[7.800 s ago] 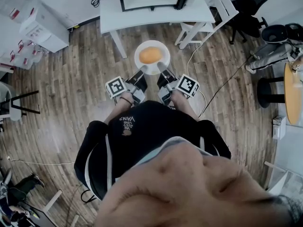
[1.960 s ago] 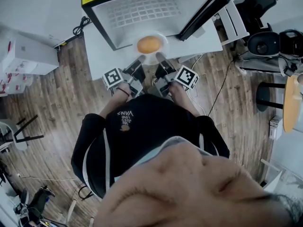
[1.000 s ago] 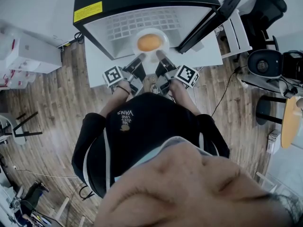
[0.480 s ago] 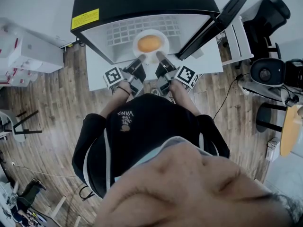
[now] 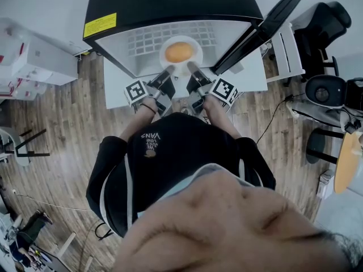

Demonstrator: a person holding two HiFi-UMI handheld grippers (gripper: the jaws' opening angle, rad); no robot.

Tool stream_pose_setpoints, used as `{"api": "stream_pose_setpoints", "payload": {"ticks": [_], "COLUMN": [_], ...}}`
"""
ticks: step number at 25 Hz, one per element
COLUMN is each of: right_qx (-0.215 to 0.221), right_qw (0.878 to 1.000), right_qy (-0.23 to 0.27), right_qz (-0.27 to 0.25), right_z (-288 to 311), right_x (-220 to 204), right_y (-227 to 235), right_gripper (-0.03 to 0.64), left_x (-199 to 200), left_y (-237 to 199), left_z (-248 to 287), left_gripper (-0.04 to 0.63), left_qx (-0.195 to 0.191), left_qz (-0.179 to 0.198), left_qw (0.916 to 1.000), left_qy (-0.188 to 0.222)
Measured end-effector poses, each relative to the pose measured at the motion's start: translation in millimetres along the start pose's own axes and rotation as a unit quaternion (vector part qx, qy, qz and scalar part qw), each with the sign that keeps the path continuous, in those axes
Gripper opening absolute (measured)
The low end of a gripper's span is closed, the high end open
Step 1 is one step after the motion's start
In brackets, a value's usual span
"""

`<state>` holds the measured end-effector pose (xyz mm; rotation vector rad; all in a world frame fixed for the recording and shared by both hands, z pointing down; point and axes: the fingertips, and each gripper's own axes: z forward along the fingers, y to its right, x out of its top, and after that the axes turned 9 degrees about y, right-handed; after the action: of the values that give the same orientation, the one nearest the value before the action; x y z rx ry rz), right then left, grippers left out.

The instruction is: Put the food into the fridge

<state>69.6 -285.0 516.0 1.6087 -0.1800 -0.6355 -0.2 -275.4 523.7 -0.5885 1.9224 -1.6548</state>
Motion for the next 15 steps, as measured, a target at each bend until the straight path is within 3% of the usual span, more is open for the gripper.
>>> {"api": "stream_pose_setpoints", "payload": {"ticks": [15], "right_qx": [-0.012], "right_qw": [1.000], "right_qy": [-0.009], "right_qz": [0.023], "right_z": [11.8], "right_x": [6.8], "right_y": [8.3], "right_gripper": [0.026], "left_x": [8.6], "left_y": [0.0], "left_z": [8.5], "left_gripper": [0.031], "left_qx": [-0.004], "left_qz": [-0.008], "left_qw": [0.9997], "left_qy": [0.023]}}
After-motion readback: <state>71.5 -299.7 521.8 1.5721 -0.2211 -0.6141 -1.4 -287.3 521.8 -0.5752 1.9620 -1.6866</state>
